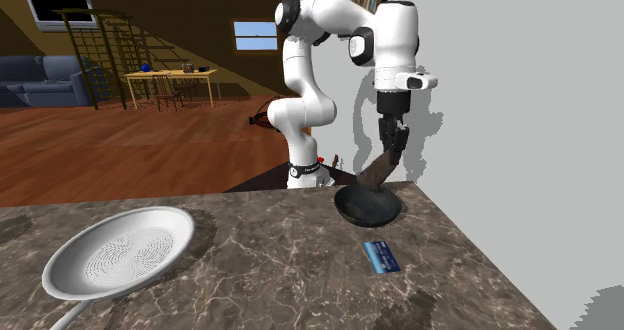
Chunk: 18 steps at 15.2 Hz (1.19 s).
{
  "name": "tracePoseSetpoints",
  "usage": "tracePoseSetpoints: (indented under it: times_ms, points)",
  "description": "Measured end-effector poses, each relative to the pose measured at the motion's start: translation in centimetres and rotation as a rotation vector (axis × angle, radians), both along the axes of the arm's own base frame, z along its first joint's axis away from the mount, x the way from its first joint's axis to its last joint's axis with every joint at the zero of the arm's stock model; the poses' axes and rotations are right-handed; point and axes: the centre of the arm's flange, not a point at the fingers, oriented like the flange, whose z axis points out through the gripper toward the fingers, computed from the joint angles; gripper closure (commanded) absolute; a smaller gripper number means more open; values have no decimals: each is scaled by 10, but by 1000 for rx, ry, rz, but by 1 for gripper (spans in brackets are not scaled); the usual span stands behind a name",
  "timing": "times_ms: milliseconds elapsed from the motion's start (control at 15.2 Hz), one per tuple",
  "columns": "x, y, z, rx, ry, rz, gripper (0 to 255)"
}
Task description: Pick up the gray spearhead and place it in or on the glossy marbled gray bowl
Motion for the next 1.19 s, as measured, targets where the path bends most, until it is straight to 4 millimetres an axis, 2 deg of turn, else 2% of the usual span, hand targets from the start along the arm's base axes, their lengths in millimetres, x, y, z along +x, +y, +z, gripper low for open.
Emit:
tracePoseSetpoints:
  times_ms: [132, 198, 396, 594, 1188]
  points:
    - [0, 0, 10, 0, 0, 0, 255]
    - [6, 0, 13, 0, 0, 0, 255]
    - [41, -4, 24, 0, 0, -1, 255]
    - [53, -6, 13, -1, 1, 0, 255]
    - [54, -6, -32, -1, 0, 0, 255]
